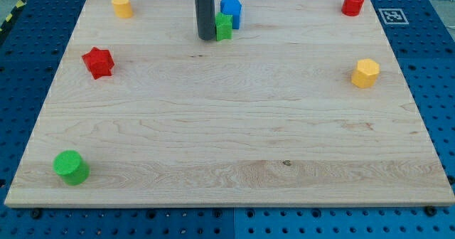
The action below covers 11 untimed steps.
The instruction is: Slide the green circle towards the center
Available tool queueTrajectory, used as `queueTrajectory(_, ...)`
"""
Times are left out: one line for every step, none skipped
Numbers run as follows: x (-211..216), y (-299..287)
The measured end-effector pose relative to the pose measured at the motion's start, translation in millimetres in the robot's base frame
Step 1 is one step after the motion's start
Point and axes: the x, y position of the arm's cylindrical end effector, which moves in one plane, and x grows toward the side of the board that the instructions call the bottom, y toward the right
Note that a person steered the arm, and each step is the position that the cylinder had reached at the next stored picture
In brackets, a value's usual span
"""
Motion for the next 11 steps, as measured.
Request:
queueTrajectory(0,0)
queueTrajectory(49,6)
queueTrajectory(131,9)
queueTrajectory(191,-7)
queueTrajectory(203,-55)
queueTrajectory(203,-121)
queueTrajectory(204,-177)
queueTrajectory(214,-219)
queueTrajectory(267,-233)
queueTrajectory(285,-238)
queueTrajectory(285,-238)
